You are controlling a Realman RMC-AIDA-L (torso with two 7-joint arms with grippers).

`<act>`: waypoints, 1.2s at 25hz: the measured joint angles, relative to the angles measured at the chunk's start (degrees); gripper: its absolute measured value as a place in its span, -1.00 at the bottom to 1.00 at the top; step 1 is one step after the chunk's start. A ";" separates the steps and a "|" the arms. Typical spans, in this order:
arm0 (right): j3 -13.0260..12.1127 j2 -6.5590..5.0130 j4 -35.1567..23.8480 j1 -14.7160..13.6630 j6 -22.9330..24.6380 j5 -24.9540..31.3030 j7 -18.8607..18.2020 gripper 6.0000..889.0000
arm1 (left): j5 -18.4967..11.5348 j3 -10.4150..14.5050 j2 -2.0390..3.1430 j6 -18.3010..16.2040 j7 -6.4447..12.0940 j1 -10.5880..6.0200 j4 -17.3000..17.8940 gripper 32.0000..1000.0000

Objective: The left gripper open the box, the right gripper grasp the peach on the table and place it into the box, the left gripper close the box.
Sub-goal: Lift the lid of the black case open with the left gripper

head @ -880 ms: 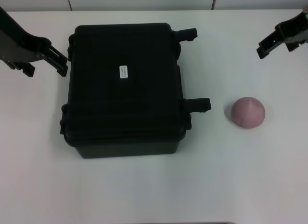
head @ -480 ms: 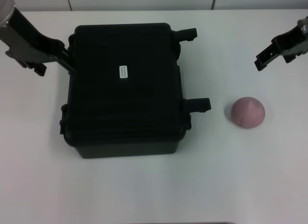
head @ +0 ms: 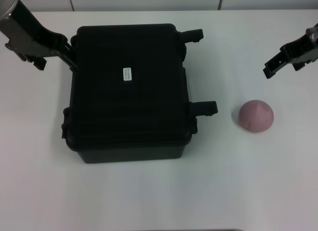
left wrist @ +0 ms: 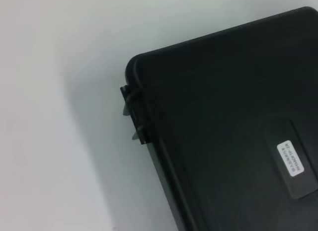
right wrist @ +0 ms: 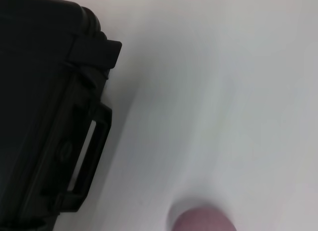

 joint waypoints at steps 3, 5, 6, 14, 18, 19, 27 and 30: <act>0.16 0.00 0.80 0.00 -0.58 0.00 -0.53 0.78 | -0.72 0.74 -0.15 -0.07 0.52 0.19 1.29 0.62; 0.36 -0.01 1.09 0.01 -0.92 0.02 -0.94 0.78 | -2.52 2.89 -0.32 -0.23 1.63 0.68 3.81 0.62; 0.45 -0.01 1.25 0.01 -1.05 0.00 -1.14 0.78 | -4.14 5.30 -0.40 -0.25 2.40 1.17 5.97 0.62; 0.71 -0.08 5.42 -0.54 -3.70 2.87 -2.72 0.78 | -11.97 21.15 -0.76 2.04 6.72 3.29 13.14 0.61; 0.76 -0.30 7.95 -1.28 -5.60 3.52 -3.48 0.78 | -15.87 32.38 -0.66 5.53 10.22 3.25 14.11 0.60; 0.78 -0.33 8.24 -1.46 -5.79 4.04 -3.61 0.78 | -15.84 34.63 -0.70 6.36 10.35 2.83 14.36 0.60; 0.79 -0.36 9.08 -2.90 -6.02 6.74 -5.03 0.78 | -18.89 46.73 -1.03 13.16 9.84 -3.00 11.63 0.59; 0.79 -0.36 9.35 -3.16 -6.15 7.07 -5.59 0.78 | -21.31 50.00 -1.05 16.30 9.44 -5.32 9.46 0.59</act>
